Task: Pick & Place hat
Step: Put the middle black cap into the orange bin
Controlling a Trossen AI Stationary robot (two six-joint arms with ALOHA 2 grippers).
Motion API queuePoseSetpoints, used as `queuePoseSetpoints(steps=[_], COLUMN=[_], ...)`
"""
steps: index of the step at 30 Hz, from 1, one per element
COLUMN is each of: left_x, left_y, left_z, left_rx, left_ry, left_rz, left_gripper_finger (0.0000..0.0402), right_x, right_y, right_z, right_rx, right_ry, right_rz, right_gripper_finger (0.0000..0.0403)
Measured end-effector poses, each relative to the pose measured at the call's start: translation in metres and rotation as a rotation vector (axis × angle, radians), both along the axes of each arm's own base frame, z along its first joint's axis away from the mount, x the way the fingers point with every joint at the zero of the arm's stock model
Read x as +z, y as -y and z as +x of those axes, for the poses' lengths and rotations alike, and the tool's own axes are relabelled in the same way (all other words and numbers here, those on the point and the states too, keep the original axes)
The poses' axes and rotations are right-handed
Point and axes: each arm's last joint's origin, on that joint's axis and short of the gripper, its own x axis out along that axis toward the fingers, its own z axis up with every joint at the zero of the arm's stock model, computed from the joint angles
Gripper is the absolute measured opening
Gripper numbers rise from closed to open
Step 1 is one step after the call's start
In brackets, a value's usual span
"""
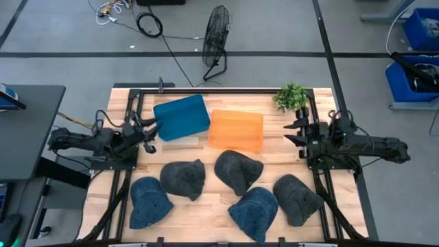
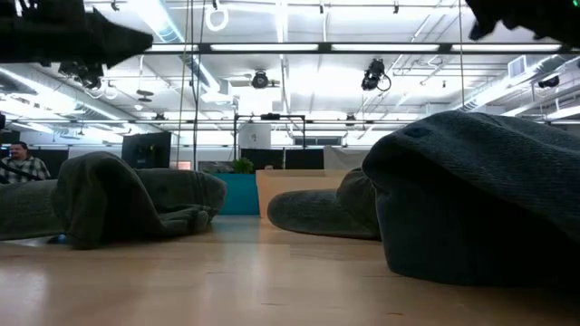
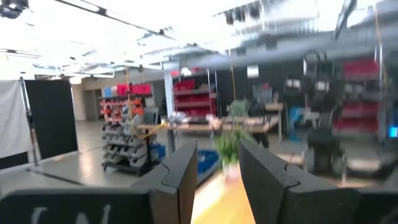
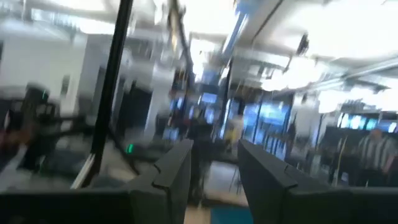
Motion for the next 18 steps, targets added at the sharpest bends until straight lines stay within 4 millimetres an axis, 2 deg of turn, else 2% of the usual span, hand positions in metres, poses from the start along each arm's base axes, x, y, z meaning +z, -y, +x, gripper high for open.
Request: queuePoseSetpoints(steps=[2, 5, 10, 14, 18], left_x=[0.003, 0.005, 0.030, 0.048, 0.053], left_y=[0.000, 0.001, 0.002, 0.002, 0.003], left_z=[-0.001, 0.000, 0.000, 0.004, 0.011], left_rx=[-0.022, -0.075, -0.089, -0.075, -0.072], left_ry=[0.043, 0.051, 0.050, -0.032, -0.107], left_rz=[-0.021, -0.024, -0.036, -0.029, -0.018], left_gripper_finger=[0.0122, 0.0122, 0.0122, 0.0122, 0.0122], right_x=[0.012, 0.015, -0.005, -0.023, -0.032], right_y=[-0.001, -0.002, -0.005, -0.008, -0.011], right_z=[0.014, 0.042, 0.088, 0.119, 0.146], right_rx=[0.016, 0.045, 0.078, 0.080, 0.093], right_ry=[-0.103, -0.311, -0.631, -0.784, -0.902], right_rz=[-0.009, 0.012, 0.112, 0.148, 0.148], right_gripper_finger=[0.0137, 0.0137, 0.0137, 0.0142, 0.0161])
